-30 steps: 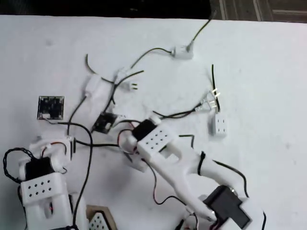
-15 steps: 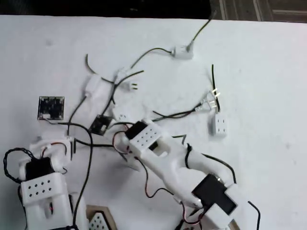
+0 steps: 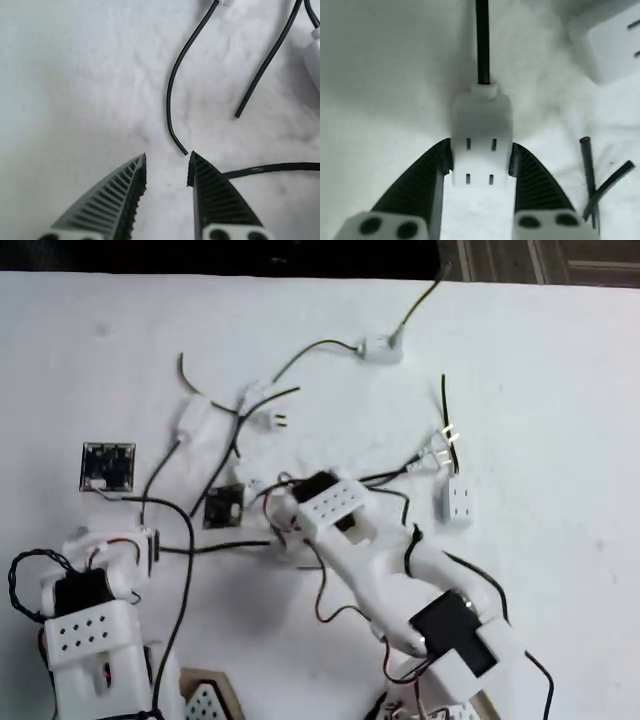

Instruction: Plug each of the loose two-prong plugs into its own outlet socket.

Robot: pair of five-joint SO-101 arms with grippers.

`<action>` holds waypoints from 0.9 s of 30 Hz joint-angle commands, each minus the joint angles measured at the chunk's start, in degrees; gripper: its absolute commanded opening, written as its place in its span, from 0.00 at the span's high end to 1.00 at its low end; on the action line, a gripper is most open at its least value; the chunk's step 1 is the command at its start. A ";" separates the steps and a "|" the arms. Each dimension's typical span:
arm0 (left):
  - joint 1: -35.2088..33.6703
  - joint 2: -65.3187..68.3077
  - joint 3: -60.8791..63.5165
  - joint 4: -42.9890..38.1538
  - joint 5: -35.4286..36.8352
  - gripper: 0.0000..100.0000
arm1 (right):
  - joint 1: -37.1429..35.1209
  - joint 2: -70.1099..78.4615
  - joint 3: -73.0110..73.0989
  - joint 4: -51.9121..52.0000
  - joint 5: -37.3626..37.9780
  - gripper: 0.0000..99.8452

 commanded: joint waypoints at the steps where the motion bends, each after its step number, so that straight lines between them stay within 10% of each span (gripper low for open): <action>1: -0.31 -1.19 -0.26 -0.97 0.35 0.85 | 2.95 -0.40 -1.41 -0.40 9.32 0.98; 13: -0.31 -1.19 -0.18 -0.97 0.26 0.85 | 2.33 -0.84 -1.76 3.21 24.88 0.96; 20: -0.31 -1.19 -0.18 -0.97 0.26 0.85 | 2.77 -6.55 -1.85 3.12 4.75 0.72; 27: -0.31 -1.19 -0.18 -0.97 0.26 0.85 | 2.68 -17.45 -1.58 3.38 2.99 0.83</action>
